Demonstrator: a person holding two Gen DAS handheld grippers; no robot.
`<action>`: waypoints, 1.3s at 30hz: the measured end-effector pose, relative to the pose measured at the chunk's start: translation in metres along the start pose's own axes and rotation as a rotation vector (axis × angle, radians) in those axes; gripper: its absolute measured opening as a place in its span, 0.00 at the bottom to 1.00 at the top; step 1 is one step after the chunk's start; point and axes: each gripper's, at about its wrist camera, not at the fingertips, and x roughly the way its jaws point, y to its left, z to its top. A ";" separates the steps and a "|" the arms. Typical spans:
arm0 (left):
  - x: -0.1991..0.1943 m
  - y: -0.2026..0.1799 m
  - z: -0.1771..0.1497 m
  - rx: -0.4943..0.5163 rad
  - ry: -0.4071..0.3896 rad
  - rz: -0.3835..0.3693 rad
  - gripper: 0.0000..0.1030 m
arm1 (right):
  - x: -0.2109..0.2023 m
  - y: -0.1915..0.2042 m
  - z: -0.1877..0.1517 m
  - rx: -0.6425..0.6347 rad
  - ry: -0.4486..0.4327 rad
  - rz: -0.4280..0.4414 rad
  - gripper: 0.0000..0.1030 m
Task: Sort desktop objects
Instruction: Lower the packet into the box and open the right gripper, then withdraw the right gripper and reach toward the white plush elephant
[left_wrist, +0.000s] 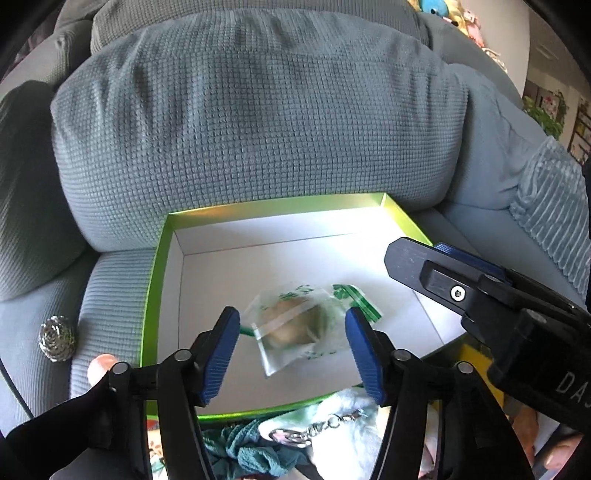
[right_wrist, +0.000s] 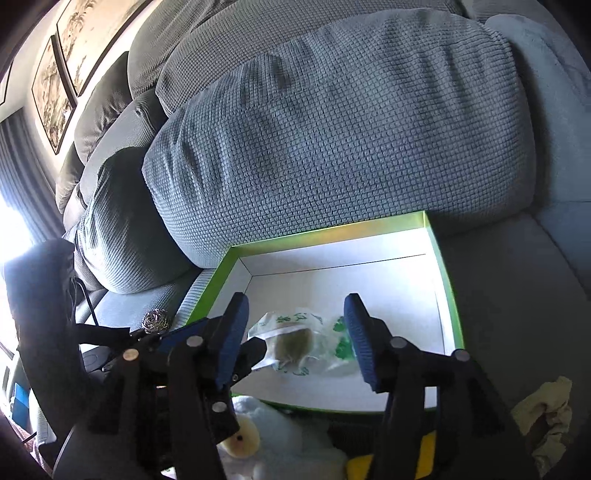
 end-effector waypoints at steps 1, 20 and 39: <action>-0.002 0.000 0.000 -0.002 -0.004 -0.001 0.60 | -0.001 0.001 0.000 -0.003 -0.003 -0.001 0.59; -0.047 -0.010 -0.021 0.000 -0.085 0.055 0.70 | -0.048 0.016 -0.014 0.022 -0.019 0.009 0.85; -0.091 -0.029 -0.043 0.003 -0.135 0.149 0.85 | -0.092 0.036 -0.040 -0.012 -0.031 -0.125 1.00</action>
